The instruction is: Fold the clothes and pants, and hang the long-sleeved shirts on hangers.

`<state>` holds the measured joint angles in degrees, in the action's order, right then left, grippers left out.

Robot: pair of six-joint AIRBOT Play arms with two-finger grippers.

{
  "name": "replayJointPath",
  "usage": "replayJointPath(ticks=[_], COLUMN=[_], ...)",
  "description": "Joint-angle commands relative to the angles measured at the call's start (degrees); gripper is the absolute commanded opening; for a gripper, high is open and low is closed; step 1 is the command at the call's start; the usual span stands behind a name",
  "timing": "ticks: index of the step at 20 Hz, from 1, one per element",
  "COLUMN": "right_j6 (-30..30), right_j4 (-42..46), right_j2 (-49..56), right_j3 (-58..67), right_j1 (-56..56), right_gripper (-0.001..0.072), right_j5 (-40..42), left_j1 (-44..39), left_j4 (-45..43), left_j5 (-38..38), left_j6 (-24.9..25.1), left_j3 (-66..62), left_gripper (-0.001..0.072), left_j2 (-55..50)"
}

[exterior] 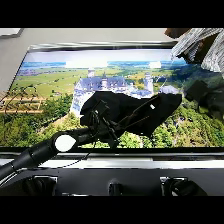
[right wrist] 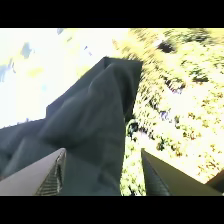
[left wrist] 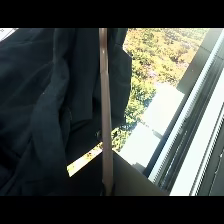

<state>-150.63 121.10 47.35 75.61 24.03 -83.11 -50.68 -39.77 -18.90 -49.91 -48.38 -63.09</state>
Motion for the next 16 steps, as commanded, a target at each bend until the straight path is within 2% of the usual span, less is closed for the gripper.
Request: replayJointPath(ticks=[1,3,4,5,6,8,11,12,13,14,16], right_j6=[-9.8,-7.4,-1.9,6.6,19.5,47.1,85.1,98.1,107.1,111.4,112.1], right_j4=[0.2,-12.2,-19.4,-26.0,-33.0,-42.4,-41.9,-42.7,-43.8,-45.6,-50.2], right_j2=[2.7,4.3,5.1,5.9,6.9,8.9,10.1,10.6,11.3,11.9,13.4], right_j3=[0.8,2.9,4.1,5.4,7.4,11.5,12.1,12.1,12.1,12.1,12.1], right_j1=[-2.6,-12.2,-18.2,-23.3,-28.6,-36.5,-39.0,-39.0,-39.0,-39.0,-39.0], right_gripper=[0.0546,0.0546,0.0547,0.0547,0.0547,0.0547,0.0564,0.059,0.0593,0.0593,0.0594], right_j5=[5.8,14.7,19.6,22.5,23.0,15.8,1.1,-3.7,-5.2,-5.5,-5.5], left_j1=[0.0,0.0,0.0,0.0,0.0,0.0,0.0,0.0,0.0,0.0,0.0], left_j4=[0.0,0.0,0.0,0.0,0.0,0.0,0.0,0.0,0.0,0.0,0.0], left_j5=[-0.1,-0.1,-0.1,-0.1,-0.1,-0.1,-0.1,-0.1,-0.1,-0.1,-0.1], left_j6=[-0.5,-1.1,-1.1,-1.1,-1.1,-1.1,-1.1,-1.1,-1.1,-1.1,-1.1], left_j3=[-0.1,-0.1,-0.1,-0.1,-0.1,-0.1,-0.1,-0.1,-0.1,-0.1,-0.1], left_gripper=[0.0017,0.0017,0.0017,0.0017,0.0018,0.0017,0.0018,0.0018,0.0018,0.0018,0.0018], left_j2=[0.0,0.0,0.0,0.0,0.0,0.0,0.0,0.0,0.0,0.0,0.0])
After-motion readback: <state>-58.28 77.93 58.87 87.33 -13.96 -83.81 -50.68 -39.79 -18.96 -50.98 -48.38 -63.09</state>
